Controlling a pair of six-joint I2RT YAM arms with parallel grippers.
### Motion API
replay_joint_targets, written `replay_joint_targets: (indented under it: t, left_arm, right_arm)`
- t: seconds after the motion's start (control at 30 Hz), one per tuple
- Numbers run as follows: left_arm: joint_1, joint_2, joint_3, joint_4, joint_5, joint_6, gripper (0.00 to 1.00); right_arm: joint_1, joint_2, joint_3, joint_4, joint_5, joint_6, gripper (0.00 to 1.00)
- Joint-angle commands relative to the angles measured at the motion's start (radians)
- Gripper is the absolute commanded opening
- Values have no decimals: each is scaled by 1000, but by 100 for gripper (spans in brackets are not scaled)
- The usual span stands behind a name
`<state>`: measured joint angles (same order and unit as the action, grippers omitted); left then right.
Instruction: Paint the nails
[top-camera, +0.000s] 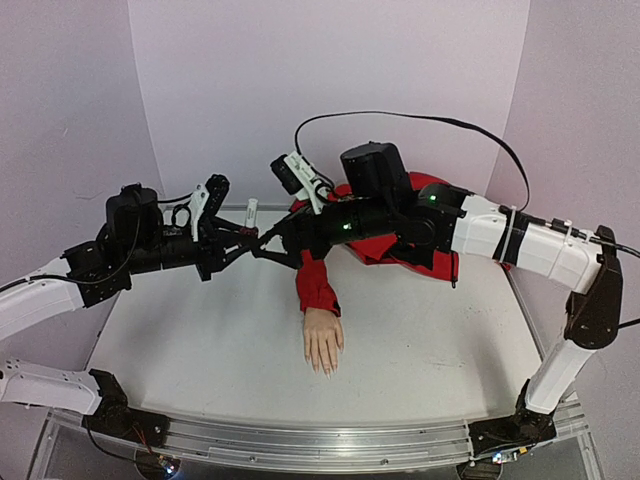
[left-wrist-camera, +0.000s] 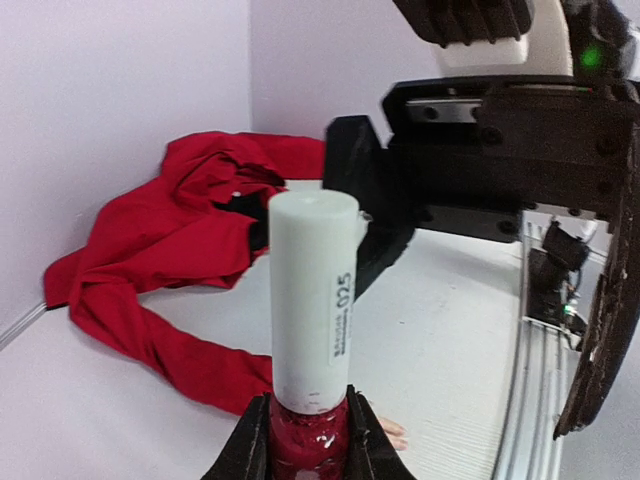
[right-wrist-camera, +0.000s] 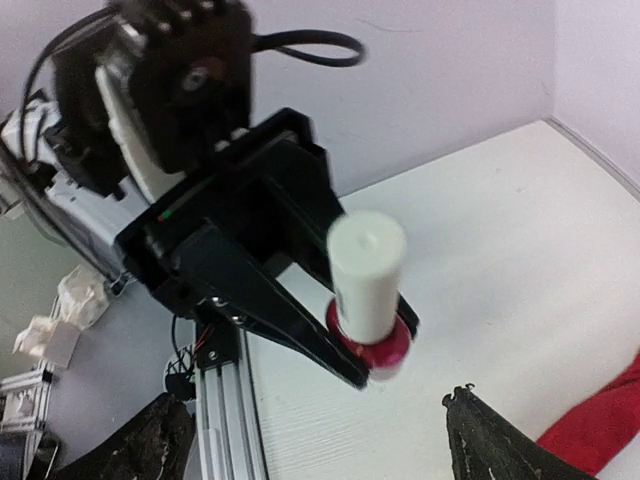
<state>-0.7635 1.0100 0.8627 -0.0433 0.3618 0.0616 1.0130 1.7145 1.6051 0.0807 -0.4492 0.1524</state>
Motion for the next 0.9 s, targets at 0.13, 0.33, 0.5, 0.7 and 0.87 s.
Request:
replay_joint_targets:
  t: [0.13, 0.33, 0.5, 0.7, 0.87]
  left_arm:
    - [-36, 16, 36, 72, -329, -26, 0]
    - [-68, 62, 71, 71, -352, -38, 0]
    - [-84, 85, 90, 71, -353, -50, 0]
    - [-94, 88, 96, 69, -347, -52, 0]
    - [-94, 75, 88, 66, -311, -52, 0]
  right_arm:
    - [11, 2, 77, 48, 317, 264, 85]
    - [19, 81, 161, 54, 317, 303, 70]
    - [20, 121, 201, 54, 313, 318, 58]
    - [21, 139, 212, 54, 320, 323, 36]
    - [21, 134, 207, 56, 291, 300, 12]
